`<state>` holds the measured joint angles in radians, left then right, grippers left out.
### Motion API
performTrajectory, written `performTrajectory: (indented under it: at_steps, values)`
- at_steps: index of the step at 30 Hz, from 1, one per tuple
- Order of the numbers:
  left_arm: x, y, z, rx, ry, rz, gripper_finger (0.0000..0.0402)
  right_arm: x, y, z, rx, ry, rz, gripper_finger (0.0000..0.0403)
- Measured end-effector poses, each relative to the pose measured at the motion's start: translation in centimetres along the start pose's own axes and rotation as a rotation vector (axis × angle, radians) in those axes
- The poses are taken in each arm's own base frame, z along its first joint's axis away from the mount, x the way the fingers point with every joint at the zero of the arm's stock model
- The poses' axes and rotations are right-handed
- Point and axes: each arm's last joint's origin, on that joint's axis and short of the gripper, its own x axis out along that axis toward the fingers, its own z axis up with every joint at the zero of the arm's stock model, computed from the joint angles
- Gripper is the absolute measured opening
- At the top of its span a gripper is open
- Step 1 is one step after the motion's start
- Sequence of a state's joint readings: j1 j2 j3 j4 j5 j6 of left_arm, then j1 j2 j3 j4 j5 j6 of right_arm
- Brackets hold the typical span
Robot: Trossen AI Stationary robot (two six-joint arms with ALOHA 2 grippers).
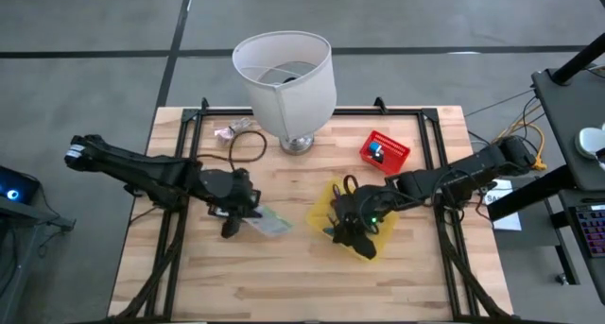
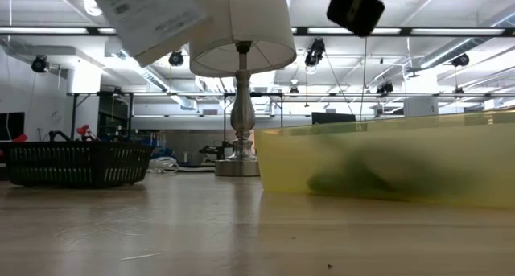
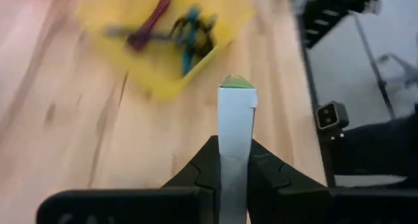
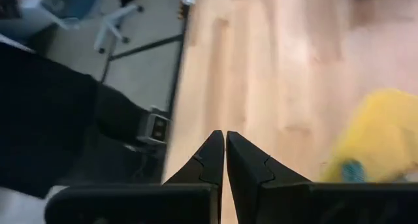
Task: Pick and place items into bin
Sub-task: Put the white card reader box into the black bin
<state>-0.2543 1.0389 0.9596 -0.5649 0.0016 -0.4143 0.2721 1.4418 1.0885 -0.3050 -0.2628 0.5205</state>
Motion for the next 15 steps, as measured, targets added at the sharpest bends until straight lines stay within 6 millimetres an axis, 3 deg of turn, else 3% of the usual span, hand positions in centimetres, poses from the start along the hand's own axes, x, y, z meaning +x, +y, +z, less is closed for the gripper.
performTrajectory:
  at_steps: [8,15]
  values:
    - [-1.0,1.0,-1.5,-0.389,0.077,0.175,0.0021,-0.5,-1.9,0.2,-0.058,0.021,-0.099,0.0009]
    - [-0.9,1.4,-1.5,-0.555,-0.013,0.314,0.0021,-1.3,-4.1,1.0,-0.023,0.005,-0.177,0.0009]
